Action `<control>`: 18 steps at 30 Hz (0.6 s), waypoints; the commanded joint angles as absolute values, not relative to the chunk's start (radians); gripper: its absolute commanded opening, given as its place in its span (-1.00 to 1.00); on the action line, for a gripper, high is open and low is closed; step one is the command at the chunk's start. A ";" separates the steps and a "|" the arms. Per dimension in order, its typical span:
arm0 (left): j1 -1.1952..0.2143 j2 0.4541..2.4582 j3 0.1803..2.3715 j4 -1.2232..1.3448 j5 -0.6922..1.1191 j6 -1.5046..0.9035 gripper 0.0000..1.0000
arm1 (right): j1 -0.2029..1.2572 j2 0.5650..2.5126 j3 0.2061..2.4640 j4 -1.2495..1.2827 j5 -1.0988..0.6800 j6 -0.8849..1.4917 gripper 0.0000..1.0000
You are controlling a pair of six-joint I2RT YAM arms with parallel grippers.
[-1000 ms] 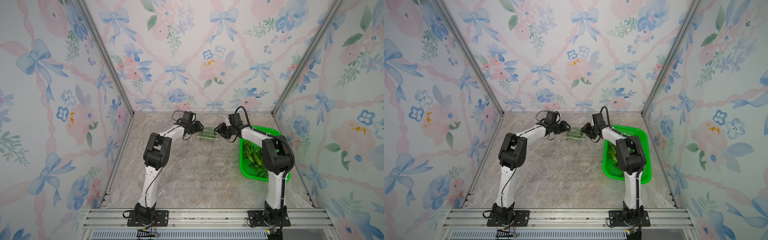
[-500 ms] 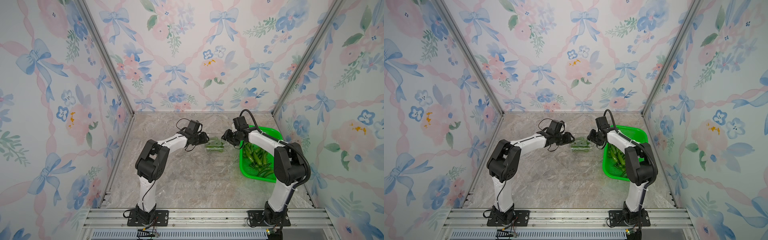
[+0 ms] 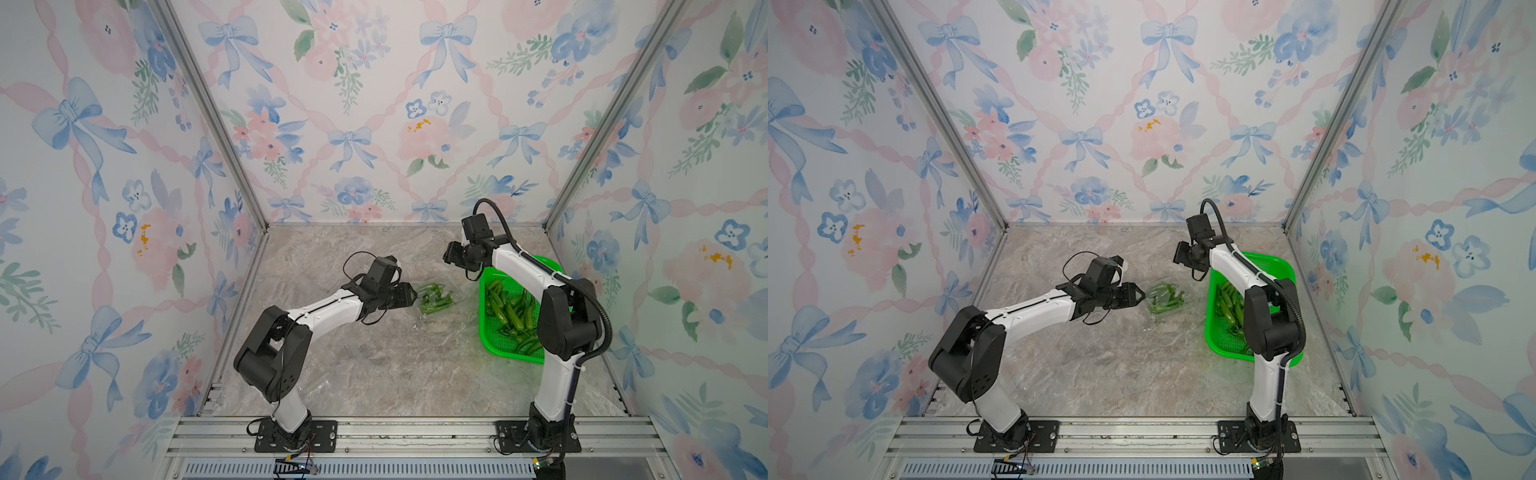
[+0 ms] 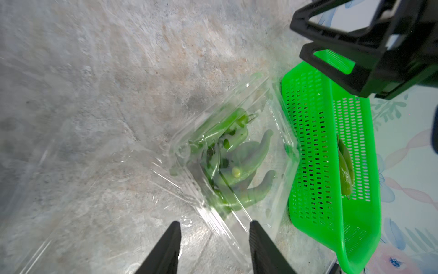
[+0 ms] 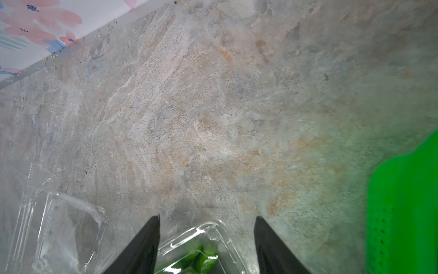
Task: Take small green peppers out of containers
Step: Move the packing box to the center of the board.
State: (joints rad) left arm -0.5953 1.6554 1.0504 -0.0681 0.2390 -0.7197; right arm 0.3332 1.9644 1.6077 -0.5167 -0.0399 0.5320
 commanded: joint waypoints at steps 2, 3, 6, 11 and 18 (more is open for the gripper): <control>-0.528 1.619 1.027 -0.055 0.200 -0.712 0.02 | 0.375 1.804 1.502 -0.567 -0.046 0.538 0.25; -0.511 1.629 1.037 -0.054 0.199 -0.707 0.02 | 0.385 1.767 1.462 -0.565 -0.058 0.553 0.24; -0.481 1.686 1.107 -0.055 0.204 -0.690 0.01 | 0.421 1.647 1.331 -0.549 -0.062 0.601 0.24; -0.477 1.815 1.262 -0.054 0.232 -0.685 0.00 | 0.480 1.470 1.108 -0.473 -0.072 0.783 0.25; -0.482 1.972 1.393 -0.049 0.274 -0.707 -0.04 | 0.564 1.378 0.916 -0.325 0.002 0.999 0.27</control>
State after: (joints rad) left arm -0.4774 1.9228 1.3613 -0.0460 0.2455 -0.7105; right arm 0.5285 1.3937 0.9543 -0.4072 -0.0406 0.8696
